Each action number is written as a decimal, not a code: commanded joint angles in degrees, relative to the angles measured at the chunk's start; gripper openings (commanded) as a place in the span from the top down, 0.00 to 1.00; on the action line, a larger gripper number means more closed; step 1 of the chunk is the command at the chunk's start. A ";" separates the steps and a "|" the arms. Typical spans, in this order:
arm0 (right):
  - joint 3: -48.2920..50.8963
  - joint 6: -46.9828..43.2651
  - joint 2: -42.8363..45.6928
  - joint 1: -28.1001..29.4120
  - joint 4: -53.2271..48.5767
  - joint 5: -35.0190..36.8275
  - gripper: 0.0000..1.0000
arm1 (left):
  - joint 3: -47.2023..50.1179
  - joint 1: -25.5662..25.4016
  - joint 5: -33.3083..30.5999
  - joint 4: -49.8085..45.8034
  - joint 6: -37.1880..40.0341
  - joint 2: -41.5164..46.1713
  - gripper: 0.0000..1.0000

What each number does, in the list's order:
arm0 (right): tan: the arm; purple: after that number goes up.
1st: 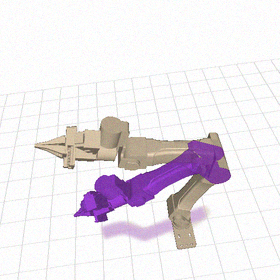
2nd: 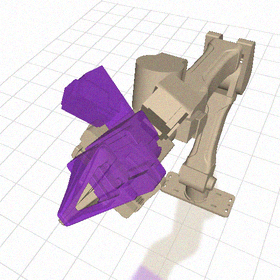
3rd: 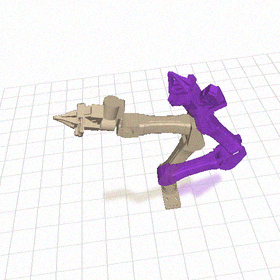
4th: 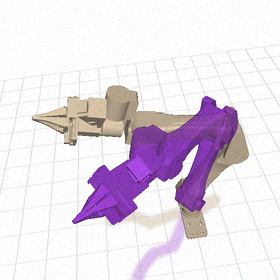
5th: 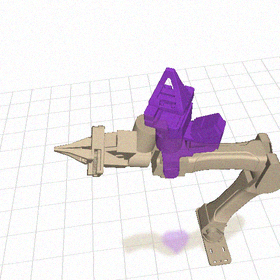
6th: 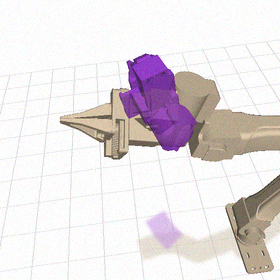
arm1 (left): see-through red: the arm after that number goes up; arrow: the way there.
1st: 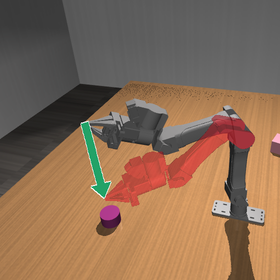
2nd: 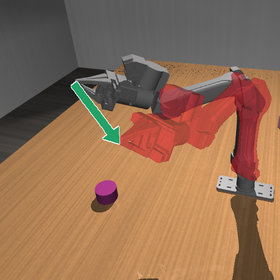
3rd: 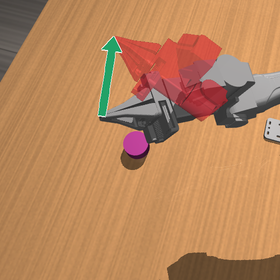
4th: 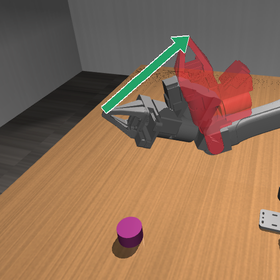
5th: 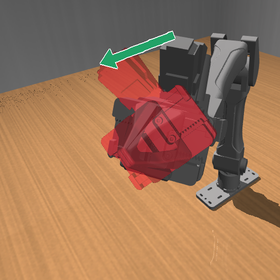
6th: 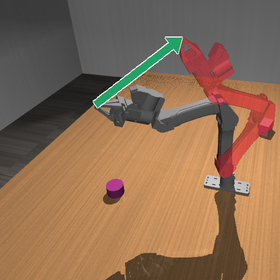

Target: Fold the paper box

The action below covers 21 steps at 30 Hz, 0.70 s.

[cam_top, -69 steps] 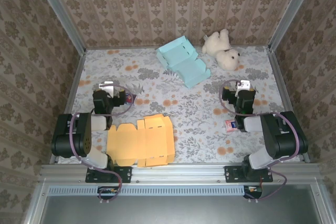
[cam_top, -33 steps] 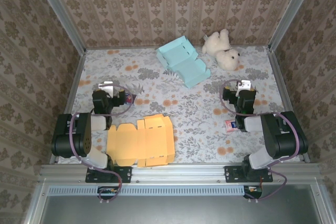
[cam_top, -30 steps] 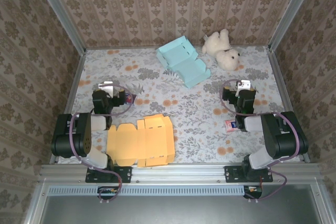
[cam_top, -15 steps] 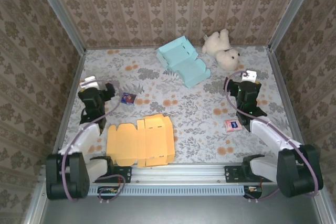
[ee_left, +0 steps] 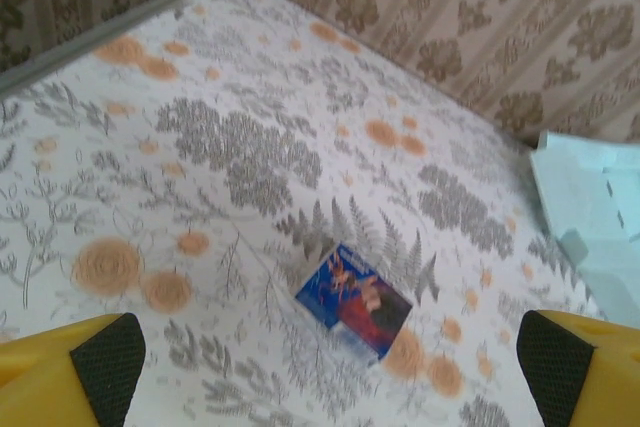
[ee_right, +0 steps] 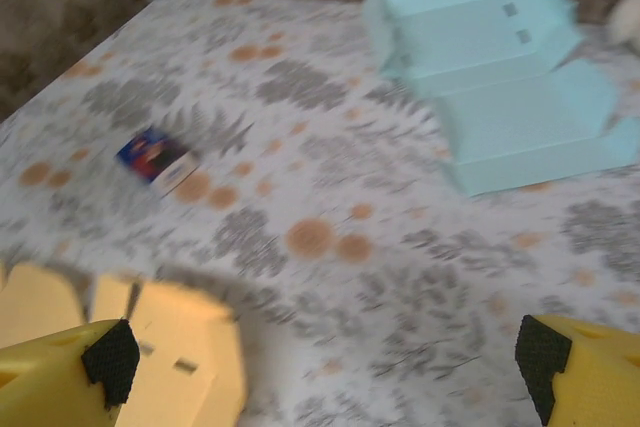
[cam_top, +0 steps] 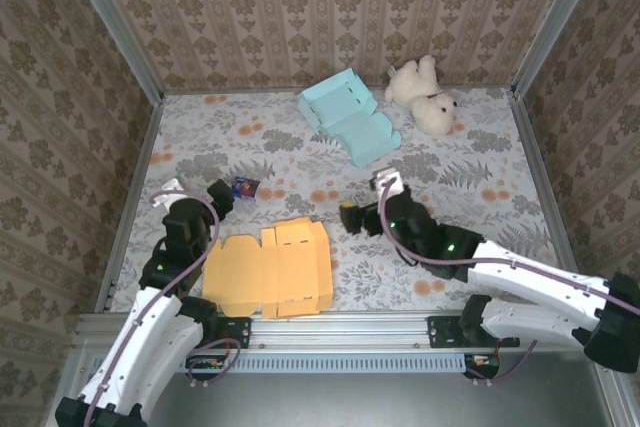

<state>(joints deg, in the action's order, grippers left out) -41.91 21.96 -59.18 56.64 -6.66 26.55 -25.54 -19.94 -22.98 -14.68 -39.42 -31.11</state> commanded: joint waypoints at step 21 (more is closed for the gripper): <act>-13.51 6.72 -39.97 18.15 9.74 -9.22 0.03 | 7.00 -4.71 -10.04 -7.31 -1.34 14.66 0.00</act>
<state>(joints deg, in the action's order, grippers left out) -53.58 27.35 -97.12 74.46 2.46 18.37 -19.59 -24.36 -29.80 -20.91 -40.36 -17.50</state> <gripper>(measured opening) 0.971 0.999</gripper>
